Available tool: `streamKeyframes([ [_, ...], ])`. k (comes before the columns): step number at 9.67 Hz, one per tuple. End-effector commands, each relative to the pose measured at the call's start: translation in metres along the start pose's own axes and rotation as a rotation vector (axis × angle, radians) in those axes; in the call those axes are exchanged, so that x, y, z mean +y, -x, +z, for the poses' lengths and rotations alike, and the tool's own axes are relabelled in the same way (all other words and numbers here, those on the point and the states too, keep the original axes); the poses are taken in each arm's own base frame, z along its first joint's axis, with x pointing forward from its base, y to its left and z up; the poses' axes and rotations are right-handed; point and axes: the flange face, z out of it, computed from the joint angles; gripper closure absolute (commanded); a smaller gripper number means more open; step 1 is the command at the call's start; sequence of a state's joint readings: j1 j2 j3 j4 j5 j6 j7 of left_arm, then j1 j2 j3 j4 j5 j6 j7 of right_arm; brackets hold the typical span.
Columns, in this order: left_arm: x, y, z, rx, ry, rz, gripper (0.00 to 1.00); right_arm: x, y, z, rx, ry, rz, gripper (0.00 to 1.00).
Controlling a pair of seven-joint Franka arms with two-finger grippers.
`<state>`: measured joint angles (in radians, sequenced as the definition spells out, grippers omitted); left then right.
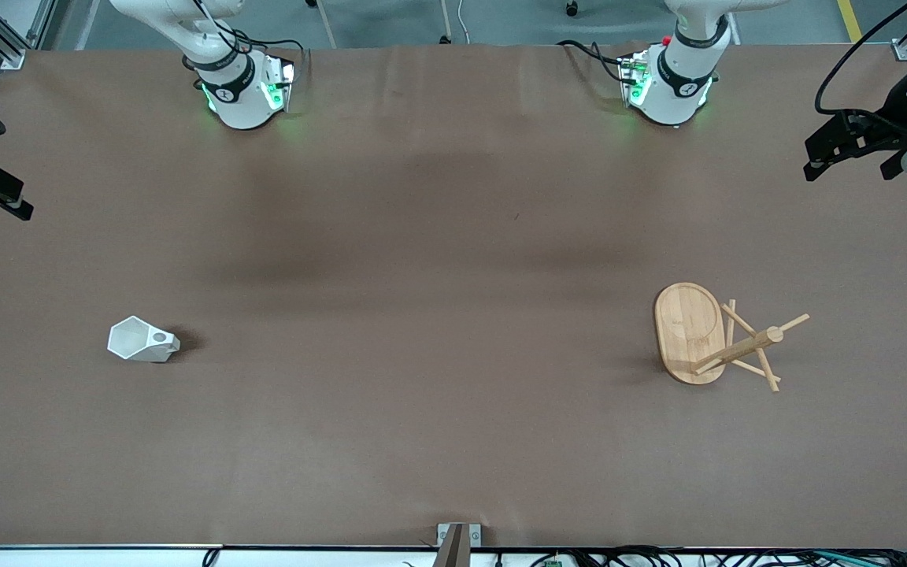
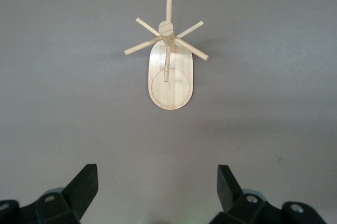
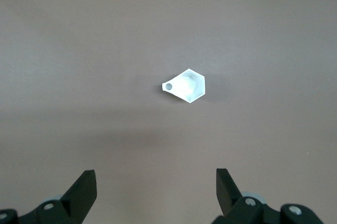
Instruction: Hang cup on rack
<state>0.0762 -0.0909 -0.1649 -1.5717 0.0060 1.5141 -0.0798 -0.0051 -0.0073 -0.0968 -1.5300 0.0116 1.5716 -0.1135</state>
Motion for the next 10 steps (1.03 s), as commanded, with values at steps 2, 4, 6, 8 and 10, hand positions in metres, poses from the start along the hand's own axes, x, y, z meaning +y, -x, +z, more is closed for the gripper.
streamKeyframes([
  [2,-0.004,-0.007,0.015,-0.034,0.015,0.011,0.0,0.017,-0.006,0.002,0.036,0.013,0.027,0.0],
  [4,-0.001,-0.008,0.016,-0.037,0.014,0.011,0.0,0.035,-0.028,0.039,0.026,0.015,0.045,0.01],
  [6,-0.001,-0.008,0.015,-0.034,0.014,0.011,0.0,0.052,-0.055,0.095,0.003,0.021,0.009,0.02],
  [8,-0.001,-0.011,0.016,-0.034,0.016,0.011,0.0,0.065,-0.075,0.158,-0.025,0.024,0.005,0.02],
  [10,0.0,-0.011,0.016,-0.034,0.017,0.012,0.0,0.068,-0.076,0.222,-0.004,0.033,-0.011,0.02],
])
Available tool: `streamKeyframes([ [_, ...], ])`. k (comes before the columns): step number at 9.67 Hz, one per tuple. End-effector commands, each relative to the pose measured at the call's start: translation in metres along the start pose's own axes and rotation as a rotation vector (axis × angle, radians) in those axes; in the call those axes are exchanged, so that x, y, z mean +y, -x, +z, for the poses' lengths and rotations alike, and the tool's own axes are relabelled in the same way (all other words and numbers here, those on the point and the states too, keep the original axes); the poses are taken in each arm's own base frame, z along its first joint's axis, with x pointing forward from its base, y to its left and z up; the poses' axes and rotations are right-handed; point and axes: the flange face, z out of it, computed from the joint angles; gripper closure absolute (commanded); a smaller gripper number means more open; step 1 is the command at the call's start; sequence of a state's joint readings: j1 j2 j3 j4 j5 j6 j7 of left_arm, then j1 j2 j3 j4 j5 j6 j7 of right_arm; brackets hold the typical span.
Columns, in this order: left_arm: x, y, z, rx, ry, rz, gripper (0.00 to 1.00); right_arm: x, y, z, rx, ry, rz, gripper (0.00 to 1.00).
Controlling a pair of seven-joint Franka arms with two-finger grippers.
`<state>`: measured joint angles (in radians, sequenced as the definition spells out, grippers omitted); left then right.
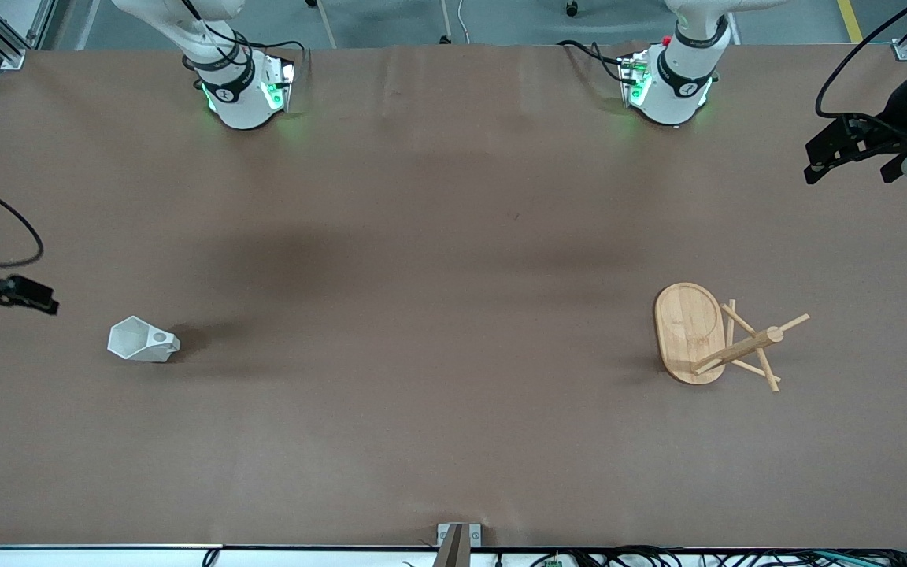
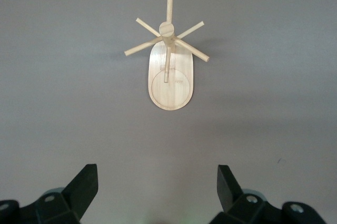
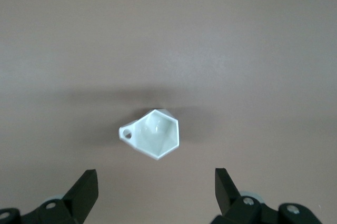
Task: Hang cup on rack
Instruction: 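Reach the right gripper down to the white cup and grasp it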
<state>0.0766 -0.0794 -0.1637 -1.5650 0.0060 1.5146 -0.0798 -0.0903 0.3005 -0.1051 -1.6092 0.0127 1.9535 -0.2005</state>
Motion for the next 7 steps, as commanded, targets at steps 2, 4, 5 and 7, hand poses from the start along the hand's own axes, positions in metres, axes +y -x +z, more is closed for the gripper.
streamKeyframes([
  [2,0.001,-0.007,0.013,-0.03,0.014,0.014,0.0,0.0,0.017,0.103,-0.006,-0.006,-0.055,0.03],
  [4,0.002,-0.007,0.013,-0.03,0.016,0.015,0.0,0.006,0.022,0.161,0.021,-0.016,-0.083,0.03],
  [5,0.002,-0.007,0.013,-0.031,0.016,0.015,0.0,0.014,0.026,0.176,0.001,-0.024,-0.088,0.04],
  [7,0.001,-0.007,0.013,-0.031,0.015,0.014,0.0,0.014,0.035,0.192,-0.008,-0.089,-0.104,0.05],
])
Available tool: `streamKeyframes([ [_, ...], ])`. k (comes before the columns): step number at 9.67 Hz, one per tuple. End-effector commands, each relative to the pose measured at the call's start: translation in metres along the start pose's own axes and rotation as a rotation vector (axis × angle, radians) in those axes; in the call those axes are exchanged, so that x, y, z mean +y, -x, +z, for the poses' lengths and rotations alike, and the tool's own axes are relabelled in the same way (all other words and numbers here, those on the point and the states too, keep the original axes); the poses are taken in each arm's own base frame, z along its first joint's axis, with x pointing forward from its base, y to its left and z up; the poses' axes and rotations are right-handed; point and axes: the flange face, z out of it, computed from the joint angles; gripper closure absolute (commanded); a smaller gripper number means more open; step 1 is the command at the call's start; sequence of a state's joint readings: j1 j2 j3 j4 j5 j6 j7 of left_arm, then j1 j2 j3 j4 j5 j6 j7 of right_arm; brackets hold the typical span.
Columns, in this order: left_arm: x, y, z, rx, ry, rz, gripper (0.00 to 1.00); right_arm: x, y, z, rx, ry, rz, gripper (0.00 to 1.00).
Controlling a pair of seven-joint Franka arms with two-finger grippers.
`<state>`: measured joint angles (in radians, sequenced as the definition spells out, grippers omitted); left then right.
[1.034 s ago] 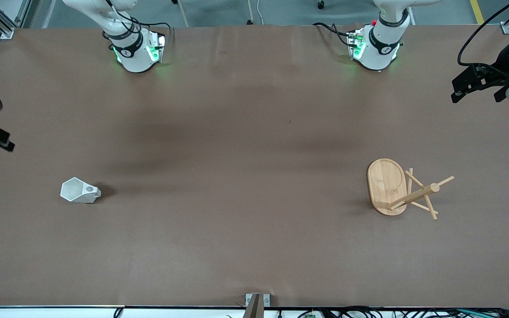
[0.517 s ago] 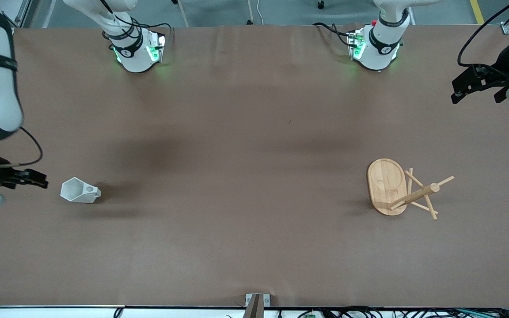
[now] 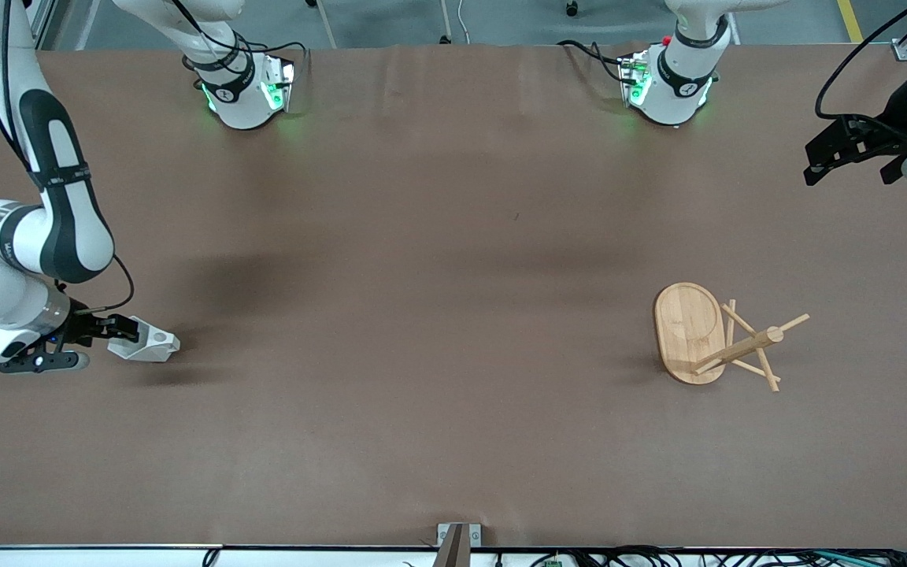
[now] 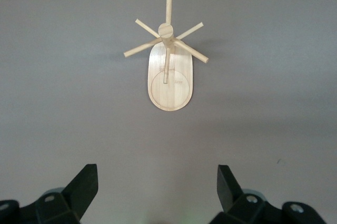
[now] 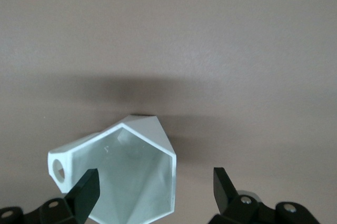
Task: Hang cup on rack
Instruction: 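Reach the right gripper down to the white cup and grasp it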
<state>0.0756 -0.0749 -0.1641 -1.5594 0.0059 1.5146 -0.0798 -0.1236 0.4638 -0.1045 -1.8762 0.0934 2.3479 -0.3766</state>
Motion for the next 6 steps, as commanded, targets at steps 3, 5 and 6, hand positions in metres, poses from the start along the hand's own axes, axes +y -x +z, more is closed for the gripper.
streamKeyframes([
  [3,0.001,-0.006,0.014,-0.033,0.016,0.012,0.0,0.011,0.008,0.017,0.031,-0.065,-0.029,0.07],
  [5,0.001,-0.006,0.014,-0.034,0.016,0.015,0.0,0.015,0.005,0.026,0.057,-0.044,-0.024,0.19],
  [6,0.001,-0.006,0.014,-0.034,0.016,0.015,0.0,0.015,0.005,0.026,0.057,-0.044,-0.024,0.36],
])
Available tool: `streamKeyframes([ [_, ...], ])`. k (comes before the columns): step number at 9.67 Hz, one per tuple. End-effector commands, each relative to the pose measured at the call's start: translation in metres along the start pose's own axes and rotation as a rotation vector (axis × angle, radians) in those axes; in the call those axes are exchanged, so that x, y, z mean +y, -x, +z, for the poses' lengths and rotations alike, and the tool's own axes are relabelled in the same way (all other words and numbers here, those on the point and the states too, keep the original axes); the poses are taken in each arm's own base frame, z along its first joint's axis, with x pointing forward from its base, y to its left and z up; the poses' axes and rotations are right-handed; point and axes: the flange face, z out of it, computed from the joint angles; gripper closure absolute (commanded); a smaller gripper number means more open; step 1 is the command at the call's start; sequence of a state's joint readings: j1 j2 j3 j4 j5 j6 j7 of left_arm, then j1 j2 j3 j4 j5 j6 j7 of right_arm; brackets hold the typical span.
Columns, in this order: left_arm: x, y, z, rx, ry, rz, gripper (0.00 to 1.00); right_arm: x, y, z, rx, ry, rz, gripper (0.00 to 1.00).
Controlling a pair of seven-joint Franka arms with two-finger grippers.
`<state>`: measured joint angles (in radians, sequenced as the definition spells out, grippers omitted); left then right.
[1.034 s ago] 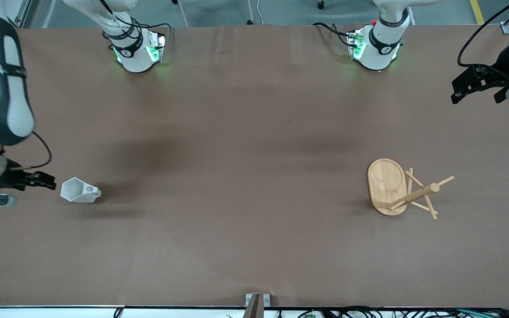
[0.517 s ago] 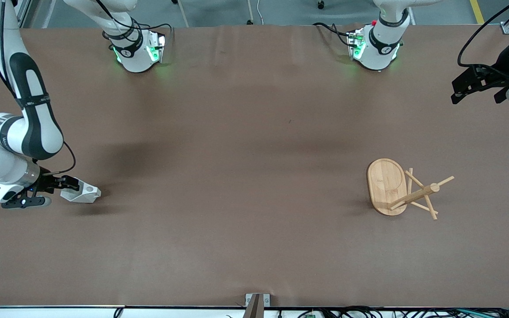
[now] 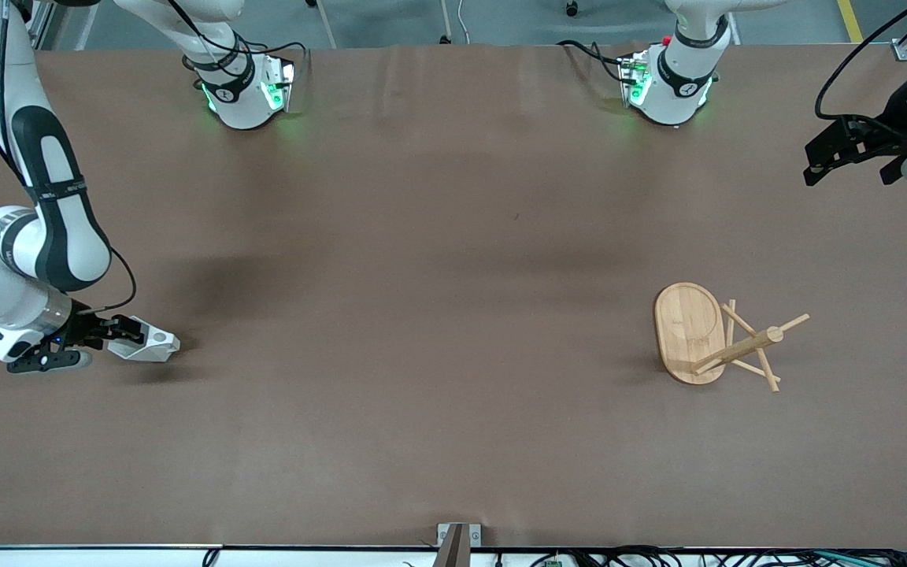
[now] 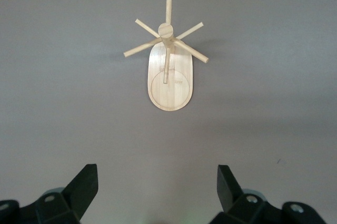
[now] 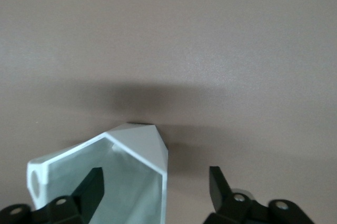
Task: Hang cup on rack
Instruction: 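Lift the white cup with the right gripper while the left gripper approaches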
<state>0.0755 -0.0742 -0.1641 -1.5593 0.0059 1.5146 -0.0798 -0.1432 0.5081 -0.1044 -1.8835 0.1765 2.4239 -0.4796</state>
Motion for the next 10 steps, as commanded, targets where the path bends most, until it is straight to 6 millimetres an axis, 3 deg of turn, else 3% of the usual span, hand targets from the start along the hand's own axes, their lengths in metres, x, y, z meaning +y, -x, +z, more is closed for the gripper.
streamKeyframes([
  [1,0.001,-0.006,0.014,-0.035,0.016,0.015,0.0,0.002,0.003,0.002,0.012,-0.011,-0.008,0.66],
  [2,0.002,-0.006,0.014,-0.035,0.016,0.017,0.0,-0.001,0.003,0.003,0.004,-0.015,-0.012,0.95],
  [3,0.004,-0.005,0.014,-0.035,0.015,0.02,0.0,-0.001,0.004,0.004,0.002,-0.016,-0.012,0.99],
  [6,0.001,-0.004,0.014,-0.046,0.015,0.017,0.0,0.001,0.003,-0.006,0.01,-0.015,-0.009,0.99],
  [8,-0.002,-0.005,0.015,-0.046,0.017,0.014,0.0,-0.004,-0.005,-0.048,0.063,-0.005,-0.009,0.99],
  [10,-0.001,-0.004,0.015,-0.049,0.017,0.015,0.0,-0.02,-0.008,-0.09,0.028,-0.048,-0.033,0.99],
])
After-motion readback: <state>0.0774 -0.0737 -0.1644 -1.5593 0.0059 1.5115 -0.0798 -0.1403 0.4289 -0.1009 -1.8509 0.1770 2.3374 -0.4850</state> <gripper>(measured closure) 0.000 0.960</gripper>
